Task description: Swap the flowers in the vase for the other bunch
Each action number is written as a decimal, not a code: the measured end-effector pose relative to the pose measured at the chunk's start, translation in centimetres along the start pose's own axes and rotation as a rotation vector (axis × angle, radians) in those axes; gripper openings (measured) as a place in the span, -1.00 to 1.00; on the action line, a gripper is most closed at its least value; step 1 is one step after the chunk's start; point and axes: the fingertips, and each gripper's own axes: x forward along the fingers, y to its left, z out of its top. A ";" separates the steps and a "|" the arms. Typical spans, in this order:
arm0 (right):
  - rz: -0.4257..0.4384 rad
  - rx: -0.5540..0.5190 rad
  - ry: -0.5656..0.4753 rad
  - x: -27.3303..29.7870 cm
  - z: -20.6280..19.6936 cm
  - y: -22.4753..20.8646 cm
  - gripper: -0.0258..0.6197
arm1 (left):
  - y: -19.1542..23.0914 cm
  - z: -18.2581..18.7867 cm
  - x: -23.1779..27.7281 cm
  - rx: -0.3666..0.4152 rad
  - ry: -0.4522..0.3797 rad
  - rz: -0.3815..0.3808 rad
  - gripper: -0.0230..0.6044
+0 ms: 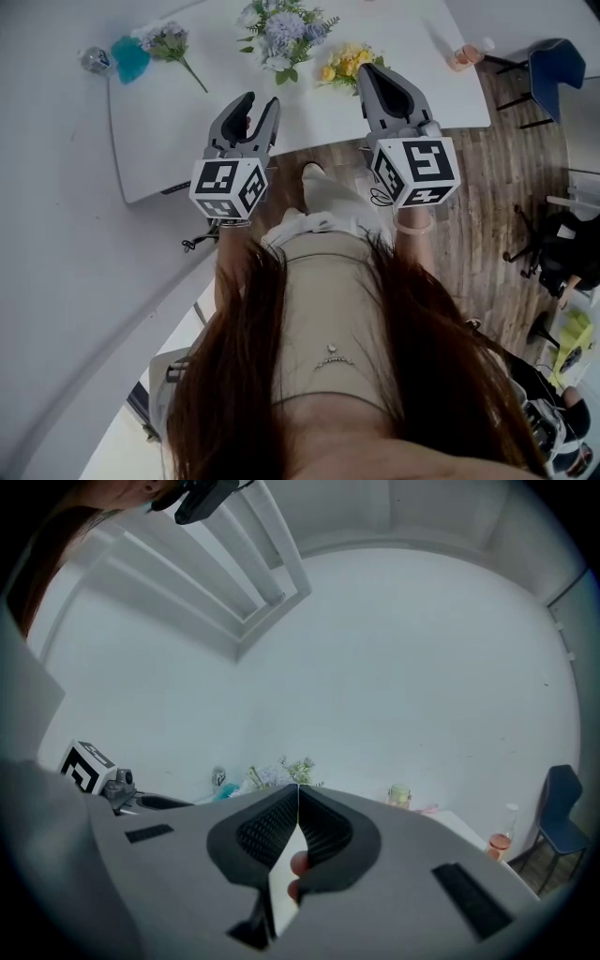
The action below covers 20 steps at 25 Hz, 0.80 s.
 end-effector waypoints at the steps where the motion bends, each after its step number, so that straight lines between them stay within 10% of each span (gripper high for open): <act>1: 0.002 -0.001 0.002 0.2 -0.1 -0.2 -0.83 | 0.1 -0.2 0.2 -0.001 0.003 0.000 -0.41; 20: 0.016 -0.022 0.029 3.4 -1.1 -2.6 -0.83 | 1.3 -3.0 5.1 0.023 0.058 0.003 -0.08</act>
